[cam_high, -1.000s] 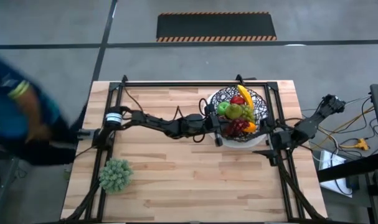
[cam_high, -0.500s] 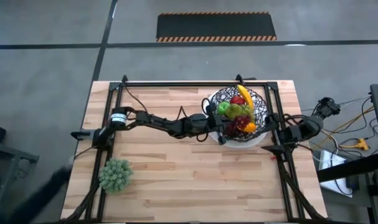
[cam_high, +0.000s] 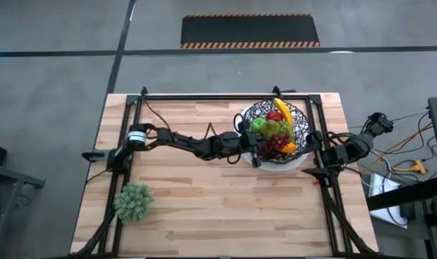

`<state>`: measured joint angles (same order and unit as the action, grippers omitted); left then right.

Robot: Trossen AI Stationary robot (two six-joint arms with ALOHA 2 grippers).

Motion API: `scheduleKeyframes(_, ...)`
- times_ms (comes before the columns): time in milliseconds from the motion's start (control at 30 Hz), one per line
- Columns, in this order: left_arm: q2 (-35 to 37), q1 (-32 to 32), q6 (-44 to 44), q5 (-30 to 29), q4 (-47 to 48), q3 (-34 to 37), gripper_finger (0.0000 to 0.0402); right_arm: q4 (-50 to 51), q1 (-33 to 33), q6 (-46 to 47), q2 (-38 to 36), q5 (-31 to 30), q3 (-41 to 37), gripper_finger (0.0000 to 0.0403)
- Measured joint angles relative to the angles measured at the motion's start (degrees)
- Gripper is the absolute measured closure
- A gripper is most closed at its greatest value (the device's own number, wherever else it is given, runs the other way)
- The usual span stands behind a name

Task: Build produce basket
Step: Put the purple grapes into the wire basket, then return to Home Position

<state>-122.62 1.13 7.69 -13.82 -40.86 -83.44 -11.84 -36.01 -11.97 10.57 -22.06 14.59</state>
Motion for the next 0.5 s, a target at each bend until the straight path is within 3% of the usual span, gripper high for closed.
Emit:
scheduleKeyframes(133, -0.01, 0.00, -0.10, -0.02, 0.98, 0.04, 0.0388, 0.02, 0.00, 0.00, 0.00, 0.00, 0.00, 0.0149)
scheduleKeyframes(500, -0.01, -0.02, -1.34, -0.07, 1.16, 0.13, 0.0297, 1.01, 0.00, 0.38, 0.00, -0.43, -0.04, 0.0149)
